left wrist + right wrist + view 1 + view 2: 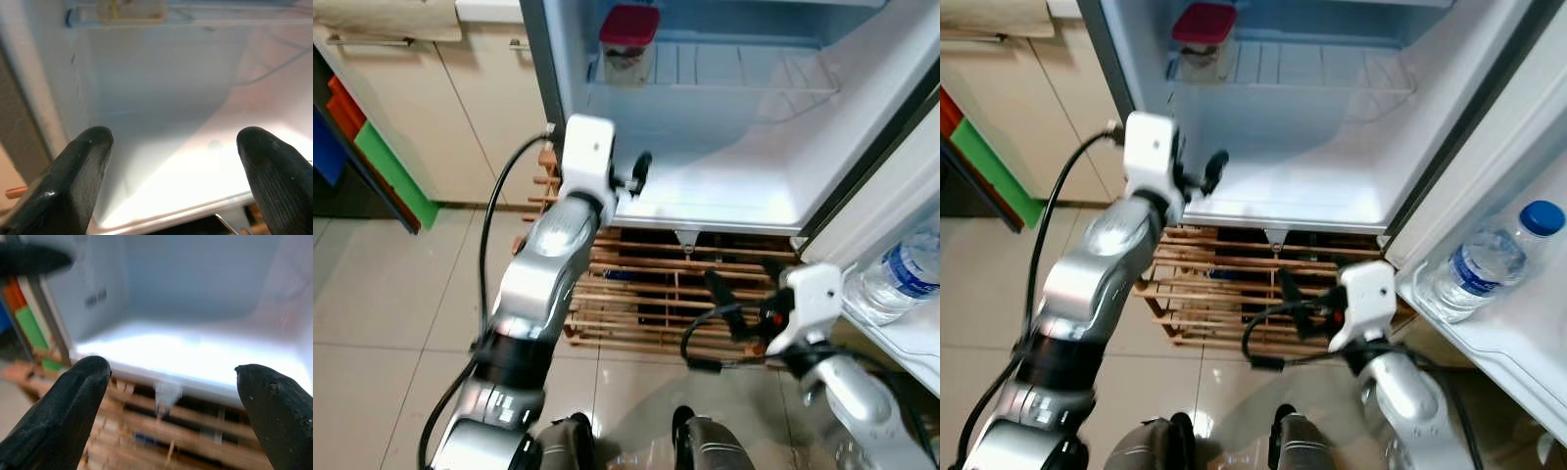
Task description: Restocking fridge
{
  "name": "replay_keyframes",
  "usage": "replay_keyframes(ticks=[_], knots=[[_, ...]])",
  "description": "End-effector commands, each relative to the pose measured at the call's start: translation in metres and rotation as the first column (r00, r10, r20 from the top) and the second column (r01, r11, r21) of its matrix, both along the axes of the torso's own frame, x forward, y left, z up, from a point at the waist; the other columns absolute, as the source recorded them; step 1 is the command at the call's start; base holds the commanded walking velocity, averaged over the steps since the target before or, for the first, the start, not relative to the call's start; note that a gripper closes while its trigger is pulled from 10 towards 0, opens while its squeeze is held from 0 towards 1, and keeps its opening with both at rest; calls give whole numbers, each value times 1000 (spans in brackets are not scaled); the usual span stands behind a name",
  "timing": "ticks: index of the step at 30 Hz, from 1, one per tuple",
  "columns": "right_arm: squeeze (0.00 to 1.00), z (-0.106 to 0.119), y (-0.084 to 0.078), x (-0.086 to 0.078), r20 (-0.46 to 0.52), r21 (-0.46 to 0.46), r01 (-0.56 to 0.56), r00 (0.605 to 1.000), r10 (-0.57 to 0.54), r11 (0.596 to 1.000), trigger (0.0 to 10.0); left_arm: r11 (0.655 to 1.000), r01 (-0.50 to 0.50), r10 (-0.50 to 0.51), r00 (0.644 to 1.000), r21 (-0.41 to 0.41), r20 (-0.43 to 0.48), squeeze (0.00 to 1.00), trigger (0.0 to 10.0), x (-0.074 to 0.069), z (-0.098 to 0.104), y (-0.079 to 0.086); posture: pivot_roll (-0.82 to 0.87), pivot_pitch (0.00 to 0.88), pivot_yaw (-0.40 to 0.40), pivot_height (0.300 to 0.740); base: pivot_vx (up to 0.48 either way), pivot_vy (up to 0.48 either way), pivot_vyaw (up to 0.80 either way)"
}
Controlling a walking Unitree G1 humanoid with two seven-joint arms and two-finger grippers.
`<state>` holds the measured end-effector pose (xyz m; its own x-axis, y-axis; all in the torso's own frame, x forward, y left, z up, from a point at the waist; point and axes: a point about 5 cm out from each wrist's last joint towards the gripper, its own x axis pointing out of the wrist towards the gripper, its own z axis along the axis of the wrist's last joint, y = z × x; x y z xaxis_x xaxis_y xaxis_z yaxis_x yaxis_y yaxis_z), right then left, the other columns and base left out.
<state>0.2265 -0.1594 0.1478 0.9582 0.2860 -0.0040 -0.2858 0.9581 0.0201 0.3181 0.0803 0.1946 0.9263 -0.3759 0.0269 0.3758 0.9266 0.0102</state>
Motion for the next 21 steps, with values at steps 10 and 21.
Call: replay_keyframes(ticks=[10,21], knots=[[0,-3,10,24,4,64,24,1000,-25,998,10000,983,-132,150,977,-127,153,0,10000,-25,3,44,-145,46,19,740,0,0,0],[0,3,26,41,46,82,20,999,-23,996,10000,976,-216,219,972,-41,90,0,10000,-6,-9,57,-147,38,29,740,0,436,-52]])
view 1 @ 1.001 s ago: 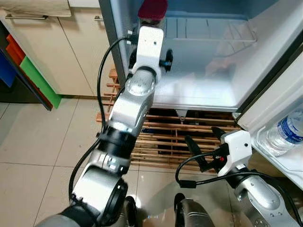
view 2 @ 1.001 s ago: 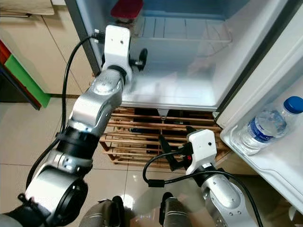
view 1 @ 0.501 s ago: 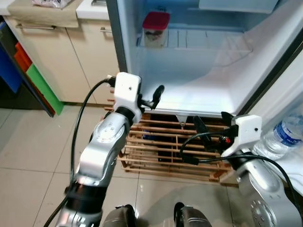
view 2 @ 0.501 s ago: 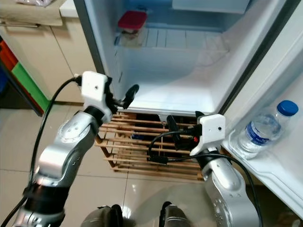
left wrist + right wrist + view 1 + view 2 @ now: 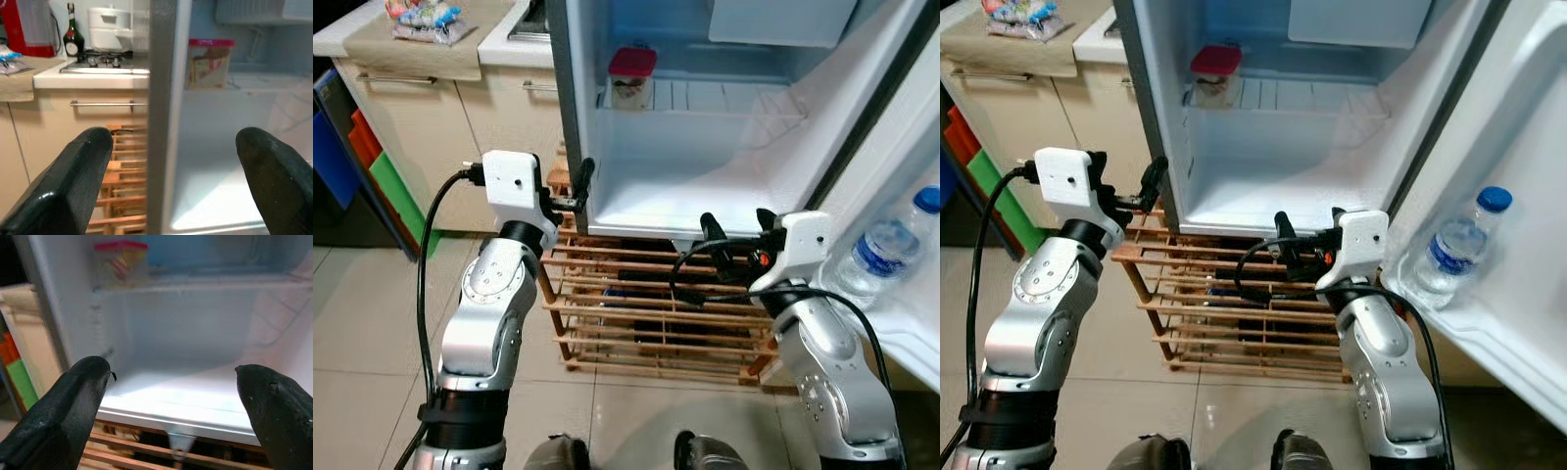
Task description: Restocking fridge
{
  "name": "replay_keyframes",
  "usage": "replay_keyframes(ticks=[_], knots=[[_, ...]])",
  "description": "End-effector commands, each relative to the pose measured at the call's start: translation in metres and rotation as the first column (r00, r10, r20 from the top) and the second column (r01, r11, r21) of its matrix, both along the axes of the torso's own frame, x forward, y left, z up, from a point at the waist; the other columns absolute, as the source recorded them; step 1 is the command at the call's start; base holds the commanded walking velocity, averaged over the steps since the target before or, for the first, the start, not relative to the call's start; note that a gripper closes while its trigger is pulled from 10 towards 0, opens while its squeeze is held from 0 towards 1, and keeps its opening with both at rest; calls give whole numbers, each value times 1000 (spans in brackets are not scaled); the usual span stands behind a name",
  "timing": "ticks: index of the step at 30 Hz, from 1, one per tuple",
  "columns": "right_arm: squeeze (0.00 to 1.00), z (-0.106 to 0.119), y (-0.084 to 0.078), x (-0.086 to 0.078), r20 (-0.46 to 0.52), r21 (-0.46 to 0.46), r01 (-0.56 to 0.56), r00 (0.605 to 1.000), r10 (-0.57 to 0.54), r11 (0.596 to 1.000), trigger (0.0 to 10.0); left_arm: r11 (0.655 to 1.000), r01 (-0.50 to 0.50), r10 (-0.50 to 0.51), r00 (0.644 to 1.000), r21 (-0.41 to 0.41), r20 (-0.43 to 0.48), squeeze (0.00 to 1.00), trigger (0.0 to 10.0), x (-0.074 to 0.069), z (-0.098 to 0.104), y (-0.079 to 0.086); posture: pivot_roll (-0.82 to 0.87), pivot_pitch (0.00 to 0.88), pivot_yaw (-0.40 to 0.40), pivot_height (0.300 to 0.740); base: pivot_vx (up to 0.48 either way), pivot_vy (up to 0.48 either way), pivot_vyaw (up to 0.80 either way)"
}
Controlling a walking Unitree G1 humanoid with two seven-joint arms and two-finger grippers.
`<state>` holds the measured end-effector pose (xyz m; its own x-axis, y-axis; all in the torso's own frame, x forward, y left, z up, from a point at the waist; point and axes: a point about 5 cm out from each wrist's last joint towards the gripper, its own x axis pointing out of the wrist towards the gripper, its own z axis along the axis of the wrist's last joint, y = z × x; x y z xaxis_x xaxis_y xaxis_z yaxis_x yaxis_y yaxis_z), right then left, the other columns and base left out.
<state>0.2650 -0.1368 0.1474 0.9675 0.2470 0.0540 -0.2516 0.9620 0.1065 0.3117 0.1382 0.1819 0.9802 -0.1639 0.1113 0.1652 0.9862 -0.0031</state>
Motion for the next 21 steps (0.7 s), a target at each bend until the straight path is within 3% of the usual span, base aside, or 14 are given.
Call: replay_keyframes(ticks=[1,6,12,20,21], knots=[[0,1,5,3,7,-20,-15,1000,15,1000,10000,1000,-5,5,1000,-4,6,0,10000,2,3,-1,-148,39,31,740,0,480,-800],[0,-3,1,4,2,-37,30,1000,-30,999,10000,998,-24,25,1000,58,-7,0,10000,6,1,-3,-153,47,37,740,0,192,-760],[0,-3,0,4,15,-43,40,999,-39,998,10000,999,12,-13,1000,52,22,0,10000,5,4,-13,-158,54,39,740,0,0,0],[0,-9,-14,9,-7,-120,160,987,-162,980,10000,998,28,-29,999,54,13,0,10000,5,2,-14,-158,62,43,740,185,0,0],[0,-10,-16,9,-7,-117,173,985,-175,978,2627,998,30,-30,1000,50,7,0,10000,5,1,-14,-158,62,43,740,0,0,0]])
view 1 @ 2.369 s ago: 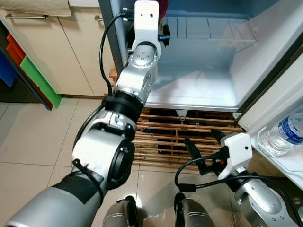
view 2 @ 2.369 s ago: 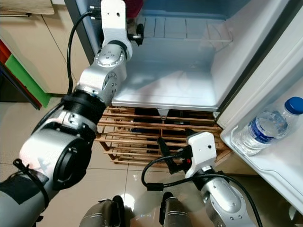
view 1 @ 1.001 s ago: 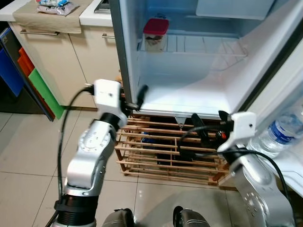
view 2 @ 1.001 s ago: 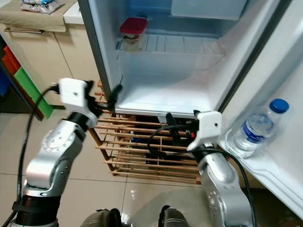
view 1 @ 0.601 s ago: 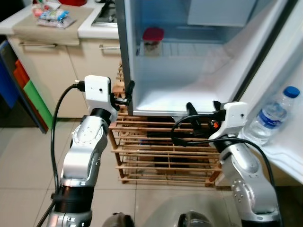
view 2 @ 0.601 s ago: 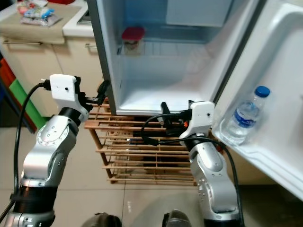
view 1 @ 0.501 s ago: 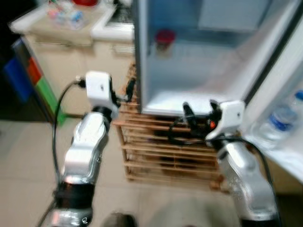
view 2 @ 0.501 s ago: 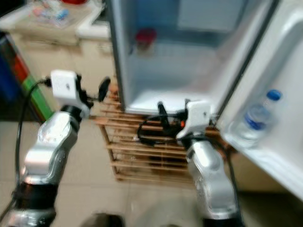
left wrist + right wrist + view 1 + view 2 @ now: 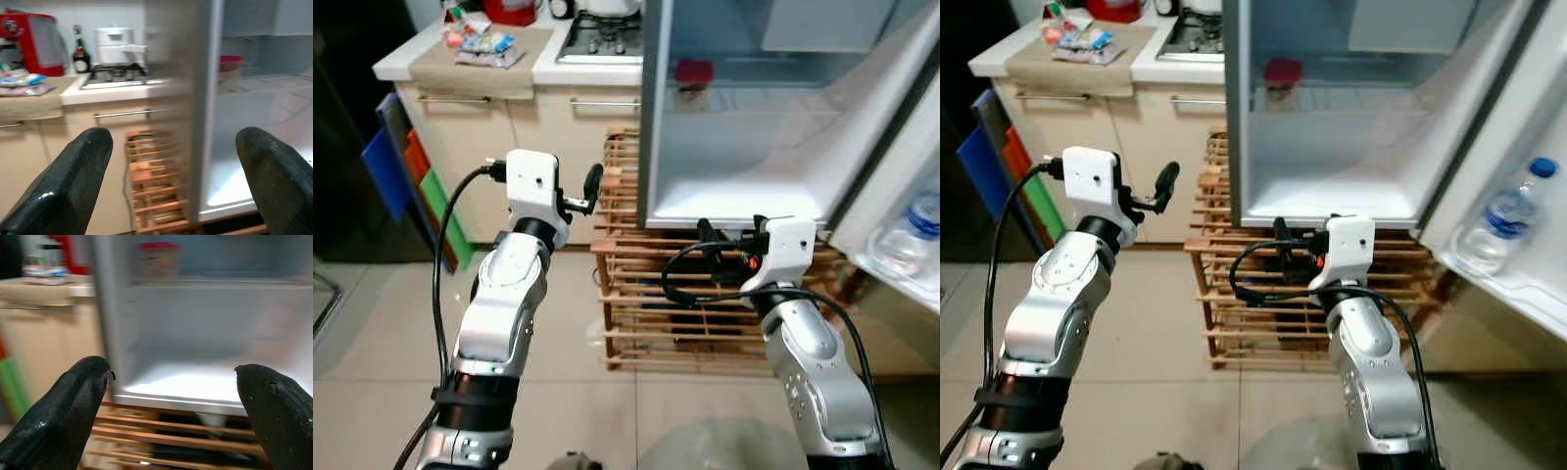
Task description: Restocking fridge
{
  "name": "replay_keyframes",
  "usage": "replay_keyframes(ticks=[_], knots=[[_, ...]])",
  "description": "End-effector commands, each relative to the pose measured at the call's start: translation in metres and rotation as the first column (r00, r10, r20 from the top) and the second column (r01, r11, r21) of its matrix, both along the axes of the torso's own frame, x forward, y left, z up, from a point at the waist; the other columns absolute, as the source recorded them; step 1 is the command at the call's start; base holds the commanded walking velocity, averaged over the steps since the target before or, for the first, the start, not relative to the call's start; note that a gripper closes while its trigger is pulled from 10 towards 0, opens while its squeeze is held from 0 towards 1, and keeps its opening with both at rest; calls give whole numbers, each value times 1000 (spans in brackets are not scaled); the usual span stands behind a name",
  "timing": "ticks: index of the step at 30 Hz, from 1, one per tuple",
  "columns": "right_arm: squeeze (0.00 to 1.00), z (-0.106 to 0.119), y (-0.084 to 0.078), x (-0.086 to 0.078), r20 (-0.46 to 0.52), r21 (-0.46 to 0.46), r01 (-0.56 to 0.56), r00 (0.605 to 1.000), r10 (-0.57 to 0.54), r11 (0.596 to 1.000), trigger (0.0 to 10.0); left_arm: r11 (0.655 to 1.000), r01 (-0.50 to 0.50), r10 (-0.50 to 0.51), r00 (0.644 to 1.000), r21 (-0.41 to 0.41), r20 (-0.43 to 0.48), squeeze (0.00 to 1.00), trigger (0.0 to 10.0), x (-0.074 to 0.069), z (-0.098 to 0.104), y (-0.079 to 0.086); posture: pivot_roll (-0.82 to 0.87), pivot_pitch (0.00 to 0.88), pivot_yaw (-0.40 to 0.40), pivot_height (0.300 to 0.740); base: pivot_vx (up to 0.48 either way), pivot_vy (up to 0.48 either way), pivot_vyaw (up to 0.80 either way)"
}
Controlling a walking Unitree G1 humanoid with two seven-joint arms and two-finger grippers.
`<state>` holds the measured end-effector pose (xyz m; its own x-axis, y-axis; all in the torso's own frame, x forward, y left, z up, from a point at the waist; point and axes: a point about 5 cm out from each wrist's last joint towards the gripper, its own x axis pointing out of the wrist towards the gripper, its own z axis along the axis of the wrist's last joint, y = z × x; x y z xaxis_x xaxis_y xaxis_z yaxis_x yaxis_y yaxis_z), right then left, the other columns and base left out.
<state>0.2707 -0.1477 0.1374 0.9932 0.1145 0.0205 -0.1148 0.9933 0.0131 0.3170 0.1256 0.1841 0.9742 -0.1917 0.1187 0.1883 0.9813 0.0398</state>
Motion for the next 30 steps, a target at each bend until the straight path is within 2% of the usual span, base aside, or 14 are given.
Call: replay_keyframes(ticks=[1,2,13,17,21,25,30], knots=[[0,0,-6,3,2,-15,46,999,-46,999,2627,1000,7,-7,1000,6,-11,0,10000,0,-2,-1,-158,62,43,740,0,0,0],[0,-1,-7,3,1,-16,45,999,-45,999,0,1000,3,-3,1000,6,-16,0,10000,0,-3,-1,-156,62,41,740,0,0,0],[0,-2,-5,2,6,-35,35,999,-35,999,0,1000,-8,8,999,11,-40,0,10000,0,-10,0,-157,63,40,740,0,0,0],[0,-3,-6,2,1,-29,30,1000,-30,999,0,1000,23,-22,998,12,-61,0,10000,-4,-24,2,-157,63,38,740,0,0,0],[0,-4,-6,1,-5,-24,26,1000,-26,999,0,999,38,-39,996,-22,-84,0,10000,-11,-38,8,-160,65,38,740,0,0,0],[0,-5,-6,0,-9,-22,20,1000,-20,1000,0,996,80,-82,995,-42,-53,0,10000,-17,-38,6,-156,66,33,740,0,0,0],[0,-5,-3,1,-6,-21,5,1000,-5,1000,0,994,107,-108,993,-17,-36,0,10000,-17,-37,1,-155,64,29,740,0,0,0]])
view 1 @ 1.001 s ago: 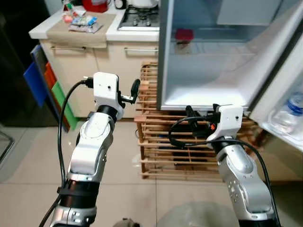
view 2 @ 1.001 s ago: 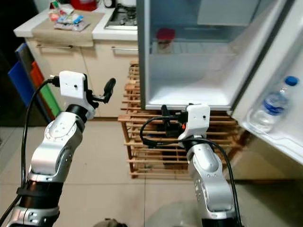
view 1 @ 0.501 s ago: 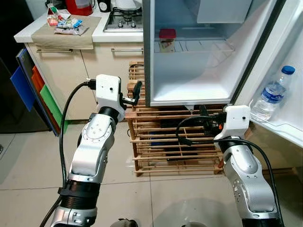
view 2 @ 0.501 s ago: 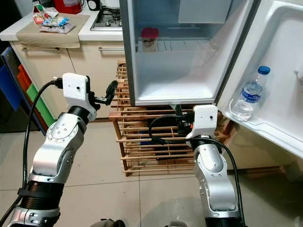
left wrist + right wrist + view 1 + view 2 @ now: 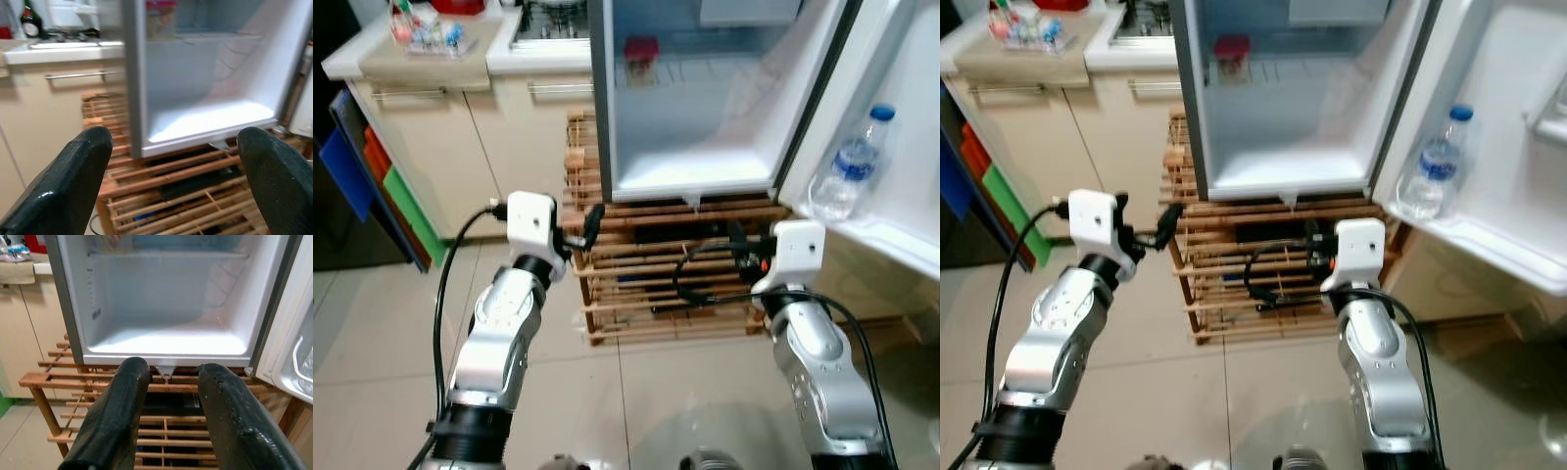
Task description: Restocking fridge
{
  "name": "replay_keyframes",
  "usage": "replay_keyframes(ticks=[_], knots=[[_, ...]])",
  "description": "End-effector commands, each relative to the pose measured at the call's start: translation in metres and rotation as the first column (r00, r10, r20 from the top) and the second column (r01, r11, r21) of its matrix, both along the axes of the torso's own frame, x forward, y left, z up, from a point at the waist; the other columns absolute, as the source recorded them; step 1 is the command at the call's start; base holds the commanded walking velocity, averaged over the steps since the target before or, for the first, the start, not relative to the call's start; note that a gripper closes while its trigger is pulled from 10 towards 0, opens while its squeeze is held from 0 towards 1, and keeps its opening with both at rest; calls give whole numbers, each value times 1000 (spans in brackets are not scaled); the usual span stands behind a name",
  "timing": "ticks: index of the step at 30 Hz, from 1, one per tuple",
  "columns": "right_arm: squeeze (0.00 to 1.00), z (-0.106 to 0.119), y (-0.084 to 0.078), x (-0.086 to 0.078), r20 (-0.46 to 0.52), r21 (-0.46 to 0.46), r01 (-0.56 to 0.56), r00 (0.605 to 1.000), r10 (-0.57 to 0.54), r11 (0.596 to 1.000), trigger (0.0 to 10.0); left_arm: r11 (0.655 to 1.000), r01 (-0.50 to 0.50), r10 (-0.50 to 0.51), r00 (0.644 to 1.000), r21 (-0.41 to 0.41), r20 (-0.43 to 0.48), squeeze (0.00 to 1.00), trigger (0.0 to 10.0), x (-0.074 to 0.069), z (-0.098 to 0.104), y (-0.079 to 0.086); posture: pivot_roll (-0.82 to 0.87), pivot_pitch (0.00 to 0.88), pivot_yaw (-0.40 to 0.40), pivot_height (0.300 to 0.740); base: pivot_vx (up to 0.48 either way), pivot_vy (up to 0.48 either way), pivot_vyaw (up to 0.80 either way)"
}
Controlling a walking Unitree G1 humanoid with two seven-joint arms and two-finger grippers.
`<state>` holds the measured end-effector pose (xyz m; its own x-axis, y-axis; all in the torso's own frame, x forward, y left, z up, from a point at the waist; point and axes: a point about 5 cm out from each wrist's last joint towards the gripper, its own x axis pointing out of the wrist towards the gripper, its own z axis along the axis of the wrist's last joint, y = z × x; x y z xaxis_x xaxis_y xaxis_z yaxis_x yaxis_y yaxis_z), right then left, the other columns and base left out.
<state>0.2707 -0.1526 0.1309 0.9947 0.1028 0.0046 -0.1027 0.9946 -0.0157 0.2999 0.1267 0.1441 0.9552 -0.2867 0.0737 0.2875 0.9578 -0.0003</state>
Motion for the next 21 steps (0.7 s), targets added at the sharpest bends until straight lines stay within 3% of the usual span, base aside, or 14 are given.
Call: replay_keyframes(ticks=[1,5,10,21], knots=[[0,2,2,1,8,8,-12,1000,12,1000,0,1000,16,-17,999,16,28,0,10000,1,5,-2,-156,63,28,740,0,0,0],[0,2,4,1,13,7,-21,1000,21,1000,0,998,38,-42,997,56,67,0,10000,2,11,-8,-157,62,27,740,0,0,0],[0,2,4,1,14,6,-24,1000,24,1000,0,997,60,-63,995,51,78,0,10000,3,14,-12,-158,59,26,740,0,0,0],[0,9,10,5,60,-34,-76,995,78,996,0,986,159,-164,965,38,206,0,10000,-1,42,-27,-153,46,24,740,0,0,0]])
